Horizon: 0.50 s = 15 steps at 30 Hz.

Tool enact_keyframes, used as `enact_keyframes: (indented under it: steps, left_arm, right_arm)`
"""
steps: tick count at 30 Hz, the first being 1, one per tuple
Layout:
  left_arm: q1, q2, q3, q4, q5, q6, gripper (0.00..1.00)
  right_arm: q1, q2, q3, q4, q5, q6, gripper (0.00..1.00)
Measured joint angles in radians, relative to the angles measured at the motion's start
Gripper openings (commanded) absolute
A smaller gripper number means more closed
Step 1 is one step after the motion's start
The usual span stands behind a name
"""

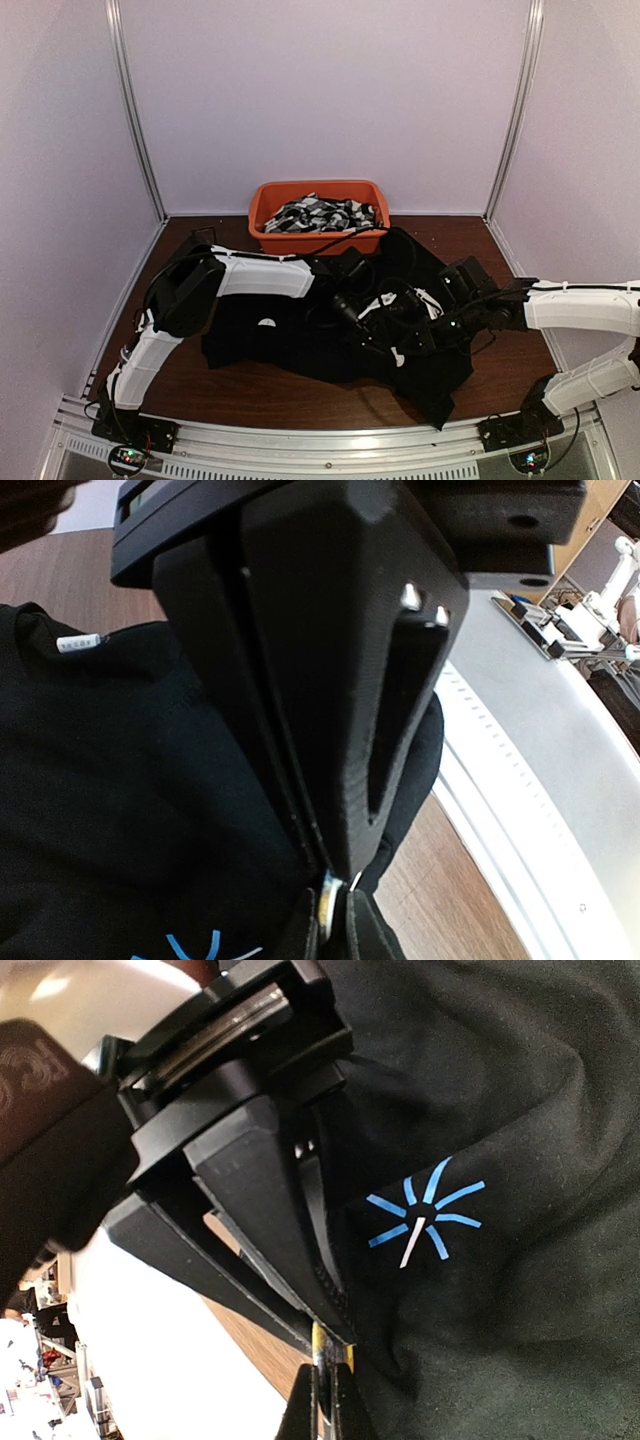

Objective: Pin the brooch onto the clothing
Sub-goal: Pin the clothing with brooches at the center of the board.

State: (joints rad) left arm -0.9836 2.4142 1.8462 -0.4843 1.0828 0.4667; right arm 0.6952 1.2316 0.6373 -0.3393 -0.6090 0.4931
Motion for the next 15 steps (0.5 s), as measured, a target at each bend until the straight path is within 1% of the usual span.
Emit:
enact_keyframes:
  steps: [8,10,13,15]
  left_arm:
    - [-0.003,0.000,0.022,-0.057,-0.015,0.056,0.15]
    - [-0.005,0.001,0.030,-0.073,-0.026,0.066,0.14]
    - [-0.006,0.003,0.044,-0.093,-0.040,0.074,0.09]
    - [-0.006,0.005,0.047,-0.093,-0.043,0.073,0.09]
  right_arm:
    - [0.001,0.000,0.000,0.005,-0.001,0.005,0.00]
    - [0.001,0.000,0.000,0.005,-0.001,0.008,0.00]
    - [0.001,0.000,0.000,0.005,0.000,0.008,0.00]
    - [0.001,0.000,0.000,0.005,0.000,0.007,0.00]
